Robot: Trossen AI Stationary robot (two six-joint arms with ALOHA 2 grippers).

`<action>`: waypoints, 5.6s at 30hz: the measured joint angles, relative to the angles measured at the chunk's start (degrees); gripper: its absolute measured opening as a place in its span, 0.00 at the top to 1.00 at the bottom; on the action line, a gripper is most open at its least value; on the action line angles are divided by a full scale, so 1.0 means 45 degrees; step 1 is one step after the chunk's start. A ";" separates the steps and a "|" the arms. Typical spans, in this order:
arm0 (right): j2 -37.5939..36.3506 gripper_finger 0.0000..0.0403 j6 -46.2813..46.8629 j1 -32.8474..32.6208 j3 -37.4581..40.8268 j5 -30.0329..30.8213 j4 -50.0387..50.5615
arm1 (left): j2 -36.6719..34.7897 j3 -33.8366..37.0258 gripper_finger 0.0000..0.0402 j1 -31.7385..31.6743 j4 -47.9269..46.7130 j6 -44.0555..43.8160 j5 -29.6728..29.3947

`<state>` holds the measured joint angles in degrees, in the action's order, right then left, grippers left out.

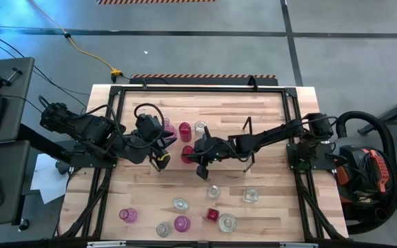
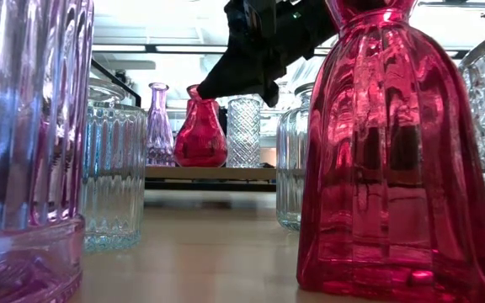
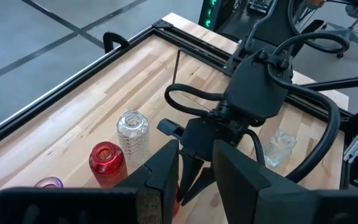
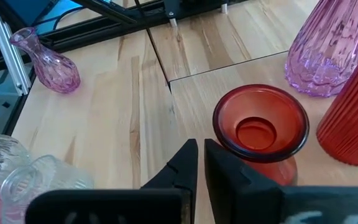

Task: Sort vases onto shelf
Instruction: Put the red vase aligned with the other red vase on the shelf, then put the pink vase aligned with the other pink vase on the shelf

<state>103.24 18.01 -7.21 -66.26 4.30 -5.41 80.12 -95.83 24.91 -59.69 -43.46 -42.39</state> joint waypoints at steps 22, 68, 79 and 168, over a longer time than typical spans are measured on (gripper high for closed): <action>0.0000 0.96 -0.0058 0.0522 0.0000 -0.0356 -0.0242 | 0.0000 0.0000 0.77 0.0000 0.0000 -0.0001 -0.0050; -0.0141 0.96 -0.4071 -0.2363 -1.2180 -0.0105 1.3790 | 0.3980 0.0141 0.77 0.6307 -0.2107 -0.7616 0.7258; -0.0131 0.96 -0.4441 -0.3097 -1.2167 -0.0113 1.4100 | 0.4810 0.0141 0.58 0.8068 -0.2437 -1.1635 0.8569; -0.0131 0.96 -0.4066 -0.3821 -1.2148 0.0810 1.4979 | 0.0661 0.7849 0.50 0.7373 0.0846 -1.2212 0.9844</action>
<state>102.65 -0.29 -24.40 -120.92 7.94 61.99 83.09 -60.51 58.08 -55.88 -98.41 1.91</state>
